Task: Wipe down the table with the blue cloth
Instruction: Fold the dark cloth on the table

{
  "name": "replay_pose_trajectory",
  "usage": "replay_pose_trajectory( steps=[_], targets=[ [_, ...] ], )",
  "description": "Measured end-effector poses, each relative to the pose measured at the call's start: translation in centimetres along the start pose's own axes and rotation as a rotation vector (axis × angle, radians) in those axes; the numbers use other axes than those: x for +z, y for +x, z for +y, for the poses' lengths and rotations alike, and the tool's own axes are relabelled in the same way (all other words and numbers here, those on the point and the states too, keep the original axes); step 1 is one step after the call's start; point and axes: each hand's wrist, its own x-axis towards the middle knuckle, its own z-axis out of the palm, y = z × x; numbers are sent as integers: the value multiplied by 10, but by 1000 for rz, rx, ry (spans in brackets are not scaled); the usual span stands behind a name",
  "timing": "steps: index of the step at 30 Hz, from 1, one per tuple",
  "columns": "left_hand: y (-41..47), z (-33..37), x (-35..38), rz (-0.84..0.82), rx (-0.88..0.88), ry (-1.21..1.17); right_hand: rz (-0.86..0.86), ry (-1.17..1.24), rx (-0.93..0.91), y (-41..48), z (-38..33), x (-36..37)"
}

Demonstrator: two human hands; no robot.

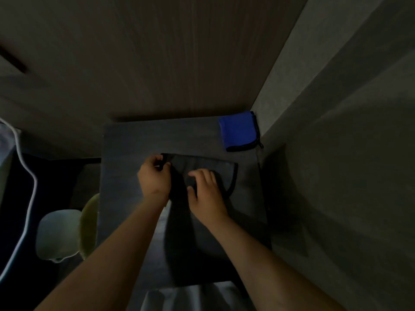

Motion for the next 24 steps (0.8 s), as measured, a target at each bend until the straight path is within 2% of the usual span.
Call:
replay_pose_trajectory(
  steps=[2, 5, 12, 14, 18, 24],
  targets=[
    [3, -2, -4, 6, -25, 18, -115, -166, 45, -1, 8, 2],
    [11, -7, -10, -11, -60, 44, -310, -362, 6, -5, 20, 5],
    [21, -23, -8, -80, -95, 62, -339, -524, -42, -16, 42, 4],
    [18, -25, -6, -130, -46, 87, -308, -506, -52, -17, 41, 4],
    [-1, -23, 1, -170, 177, 175, -192, -401, -22, -11, 36, 0],
    [-51, -6, 25, -267, 377, -22, -278, -380, -69, 12, 34, -12]
  ],
)
